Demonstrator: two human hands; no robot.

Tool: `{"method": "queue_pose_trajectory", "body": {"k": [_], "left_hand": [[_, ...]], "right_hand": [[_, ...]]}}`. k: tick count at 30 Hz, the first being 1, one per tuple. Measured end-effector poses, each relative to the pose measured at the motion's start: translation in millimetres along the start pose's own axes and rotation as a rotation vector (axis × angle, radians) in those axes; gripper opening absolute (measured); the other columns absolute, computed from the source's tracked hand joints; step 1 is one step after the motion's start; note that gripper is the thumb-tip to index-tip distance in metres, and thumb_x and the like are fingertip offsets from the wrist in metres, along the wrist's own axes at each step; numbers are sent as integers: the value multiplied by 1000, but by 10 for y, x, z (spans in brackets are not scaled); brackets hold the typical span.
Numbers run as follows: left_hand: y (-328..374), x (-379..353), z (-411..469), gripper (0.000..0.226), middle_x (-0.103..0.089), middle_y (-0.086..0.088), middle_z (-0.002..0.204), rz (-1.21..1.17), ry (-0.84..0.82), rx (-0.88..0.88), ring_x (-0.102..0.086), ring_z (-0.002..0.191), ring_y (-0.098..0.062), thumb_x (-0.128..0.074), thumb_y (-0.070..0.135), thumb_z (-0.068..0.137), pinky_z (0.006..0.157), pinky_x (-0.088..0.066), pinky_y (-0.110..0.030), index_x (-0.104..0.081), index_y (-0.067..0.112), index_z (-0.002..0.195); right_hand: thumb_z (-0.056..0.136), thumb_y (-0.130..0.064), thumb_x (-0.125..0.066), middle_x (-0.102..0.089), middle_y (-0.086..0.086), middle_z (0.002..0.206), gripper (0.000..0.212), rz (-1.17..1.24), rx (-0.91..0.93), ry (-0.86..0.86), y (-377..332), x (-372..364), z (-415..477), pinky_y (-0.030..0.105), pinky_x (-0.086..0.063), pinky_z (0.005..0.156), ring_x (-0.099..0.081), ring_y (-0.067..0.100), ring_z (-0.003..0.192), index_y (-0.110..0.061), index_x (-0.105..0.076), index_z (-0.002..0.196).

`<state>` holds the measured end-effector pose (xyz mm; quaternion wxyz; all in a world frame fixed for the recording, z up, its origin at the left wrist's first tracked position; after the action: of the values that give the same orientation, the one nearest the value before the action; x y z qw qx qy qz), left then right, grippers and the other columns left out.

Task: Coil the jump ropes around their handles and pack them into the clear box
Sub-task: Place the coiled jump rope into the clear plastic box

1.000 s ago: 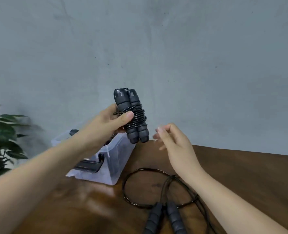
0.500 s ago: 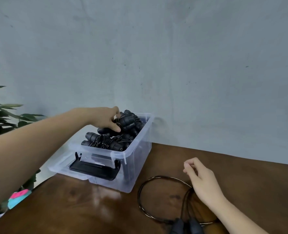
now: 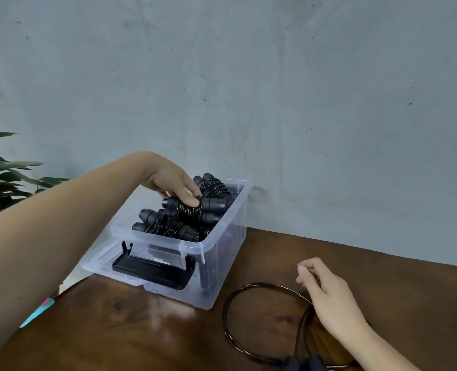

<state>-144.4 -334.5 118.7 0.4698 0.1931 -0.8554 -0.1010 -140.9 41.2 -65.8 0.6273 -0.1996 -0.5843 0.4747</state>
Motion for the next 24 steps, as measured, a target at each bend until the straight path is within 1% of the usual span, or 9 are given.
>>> {"method": "queue_pose_trajectory", "body": {"k": [4,6,7,10,13,16,19,21,24], "left_hand": [[-181,-175,18,60,-63,-3,115,25,-141,63,-52,90,-18,-81,56,86,95,-36,-39,-68,25,136],[-205,-235,6,44,-61,4,104,17,-153,73,-51,79,-12,-76,56,90,91,-34,-37,-73,29,126],[-209,-246,3,39,-64,8,105,10,-136,80,-53,83,-9,-75,55,90,94,-35,-36,-74,33,122],[-141,-148,12,38,-67,18,132,23,40,19,-53,126,-5,-80,45,89,117,-31,-36,-74,43,127],[-85,-29,23,28,-74,13,126,77,289,-87,-61,128,-7,-79,24,95,125,-34,-43,-79,46,112],[-73,-158,-70,28,-79,15,115,65,348,-139,-69,120,-10,-75,18,98,120,-43,-44,-80,41,113],[-64,-326,-210,16,-74,20,115,52,381,-146,-66,117,-8,-67,41,103,114,-46,-40,-76,49,114],[-47,-383,-303,20,-70,23,112,124,450,-118,-62,110,-2,-55,60,104,104,-45,-34,-71,50,109],[64,-471,-349,22,-67,18,101,258,504,-126,-61,97,-9,-50,62,104,88,-45,-30,-65,47,108]], "right_hand": [[110,-46,-48,-74,-18,100,16,12,-6,-4,6,-15,22,15,-45,80,-67,-2,101,-41,-62,107],[110,-45,-48,-74,-18,99,15,17,-4,-1,13,-15,23,15,-45,81,-67,-2,100,-42,-63,106],[110,-45,-48,-74,-18,98,15,20,-1,2,16,-12,22,16,-45,81,-67,-3,100,-42,-63,105],[110,-45,-49,-74,-19,99,15,17,7,12,32,-9,33,16,-45,81,-67,-3,100,-43,-63,105],[110,-45,-50,-74,-21,97,14,18,17,26,42,-4,34,18,-46,82,-67,-4,99,-43,-63,105],[110,-44,-50,-74,-20,98,14,17,24,26,38,-2,20,16,-45,81,-66,-6,98,-42,-63,104],[110,-45,-50,-73,-20,99,14,8,26,17,34,-11,16,12,-43,79,-64,-8,99,-42,-62,104],[110,-45,-50,-73,-19,99,14,9,28,17,39,-13,19,13,-44,79,-65,-7,98,-42,-62,104],[110,-45,-50,-73,-19,100,14,8,22,13,53,-13,23,15,-45,80,-66,-5,99,-42,-62,104]]}}
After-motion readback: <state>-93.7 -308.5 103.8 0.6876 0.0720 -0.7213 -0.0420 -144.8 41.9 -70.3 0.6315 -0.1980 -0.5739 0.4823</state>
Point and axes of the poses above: each hand's wrist, its own z-axis towards the middle knuckle, its own x-axis out of the back of the hand, y = z × x, the point moved 8 cm from there along z, towards the middle knuckle
